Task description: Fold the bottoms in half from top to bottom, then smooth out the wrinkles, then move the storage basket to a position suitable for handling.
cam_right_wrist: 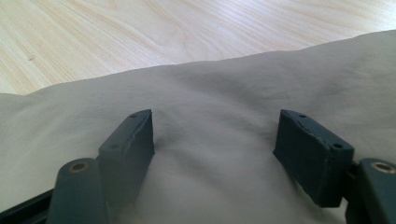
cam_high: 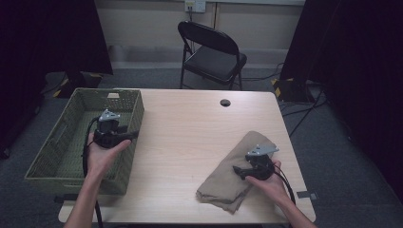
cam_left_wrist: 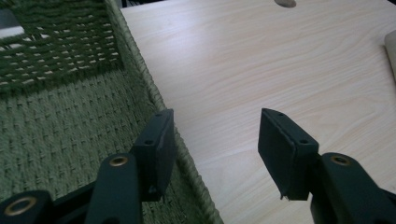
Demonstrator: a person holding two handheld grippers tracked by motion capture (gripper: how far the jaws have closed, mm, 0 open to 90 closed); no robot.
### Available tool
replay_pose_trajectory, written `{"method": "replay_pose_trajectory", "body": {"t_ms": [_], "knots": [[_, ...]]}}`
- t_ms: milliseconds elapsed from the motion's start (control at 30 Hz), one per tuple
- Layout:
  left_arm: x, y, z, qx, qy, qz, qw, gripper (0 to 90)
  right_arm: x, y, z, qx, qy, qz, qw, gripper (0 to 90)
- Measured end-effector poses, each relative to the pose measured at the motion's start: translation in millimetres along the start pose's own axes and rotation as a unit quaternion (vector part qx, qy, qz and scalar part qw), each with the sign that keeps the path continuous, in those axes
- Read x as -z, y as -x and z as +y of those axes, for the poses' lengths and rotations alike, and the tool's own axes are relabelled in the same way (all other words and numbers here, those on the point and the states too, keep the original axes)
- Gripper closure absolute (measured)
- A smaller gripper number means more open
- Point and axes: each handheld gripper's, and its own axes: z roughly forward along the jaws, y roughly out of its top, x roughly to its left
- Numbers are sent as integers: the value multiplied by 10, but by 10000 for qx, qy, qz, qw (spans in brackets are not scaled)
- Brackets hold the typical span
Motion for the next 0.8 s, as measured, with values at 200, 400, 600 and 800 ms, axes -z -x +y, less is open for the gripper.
{"method": "replay_pose_trajectory", "body": {"t_ms": [200, 400, 600, 800], "knots": [[-12, -65, -21, 255, -166, 241, 9992, 458, -11, 3, 2, -24, -3, 23, 10000, 273], [-117, -92, -68, 316, -746, 226, 9965, 577, -7, -2, -2, 2, -2, 0, 10000, 274], [-159, -40, -55, 274, -886, 247, 9954, 703, -9, 4, -5, 16, 8, 27, 10000, 274], [-173, -17, -57, 212, -907, 337, 9951, 754, -11, 4, -5, 18, 7, 29, 10000, 274]]}}
